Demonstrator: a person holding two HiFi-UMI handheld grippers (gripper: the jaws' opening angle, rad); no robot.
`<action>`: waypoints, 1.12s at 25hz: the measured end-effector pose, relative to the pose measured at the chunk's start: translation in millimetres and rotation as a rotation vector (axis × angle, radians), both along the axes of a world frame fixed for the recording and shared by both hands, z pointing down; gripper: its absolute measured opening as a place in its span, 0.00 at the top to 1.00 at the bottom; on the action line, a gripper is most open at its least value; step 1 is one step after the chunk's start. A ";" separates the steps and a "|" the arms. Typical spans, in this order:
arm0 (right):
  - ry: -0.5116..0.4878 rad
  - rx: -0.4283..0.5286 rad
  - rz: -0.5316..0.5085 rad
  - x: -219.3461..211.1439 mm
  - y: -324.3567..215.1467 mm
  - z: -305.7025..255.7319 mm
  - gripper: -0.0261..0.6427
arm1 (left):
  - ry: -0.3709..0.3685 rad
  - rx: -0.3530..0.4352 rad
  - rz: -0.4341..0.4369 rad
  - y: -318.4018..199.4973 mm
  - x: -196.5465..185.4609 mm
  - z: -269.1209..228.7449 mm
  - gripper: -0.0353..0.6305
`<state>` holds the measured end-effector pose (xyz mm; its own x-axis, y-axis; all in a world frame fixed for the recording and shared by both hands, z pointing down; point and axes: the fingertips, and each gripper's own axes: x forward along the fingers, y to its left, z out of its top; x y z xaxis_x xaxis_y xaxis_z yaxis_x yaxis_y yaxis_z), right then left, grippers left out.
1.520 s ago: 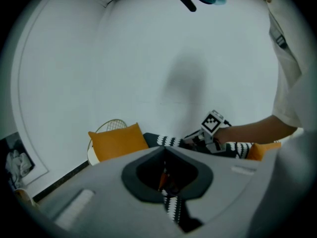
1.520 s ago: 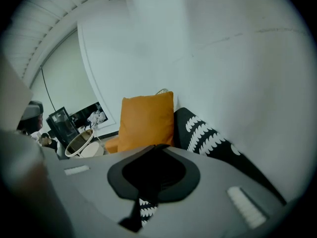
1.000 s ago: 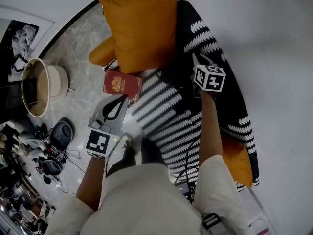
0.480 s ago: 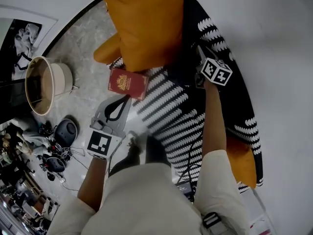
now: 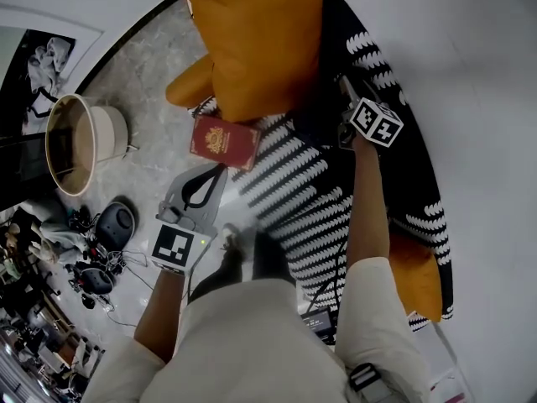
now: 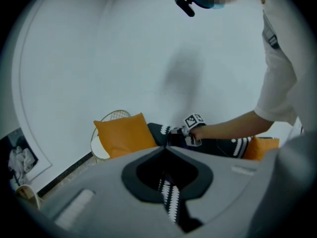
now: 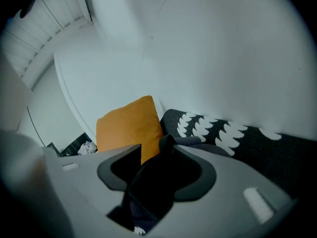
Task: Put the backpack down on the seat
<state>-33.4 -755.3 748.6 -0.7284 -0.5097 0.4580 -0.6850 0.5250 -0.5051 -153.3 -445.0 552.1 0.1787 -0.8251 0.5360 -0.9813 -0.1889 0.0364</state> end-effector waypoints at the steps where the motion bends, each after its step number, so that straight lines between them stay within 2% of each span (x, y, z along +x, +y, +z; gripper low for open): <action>1: 0.005 -0.002 -0.003 2.4 5.0 -0.4 0.67 | -0.001 0.006 0.005 0.0 0.9 -1.4 0.94; 7: 0.092 -0.012 0.021 45.1 35.0 -3.4 0.66 | 0.008 0.036 0.070 7.9 19.5 -9.4 0.94; 12: 0.119 -0.001 0.038 75.6 64.1 -18.6 0.66 | 0.020 0.052 0.071 23.0 21.5 -10.2 0.94; 16: 0.120 0.036 0.083 103.0 94.8 -53.6 0.66 | 0.025 0.062 0.073 39.6 20.0 -7.2 0.94; 23: 0.172 0.141 0.039 129.2 182.1 -114.1 0.66 | -0.031 0.153 0.087 73.2 -4.0 -35.1 0.94; 28: 0.166 0.193 0.016 131.7 256.4 -162.5 0.67 | -0.062 0.178 0.103 113.6 -17.6 -63.8 0.94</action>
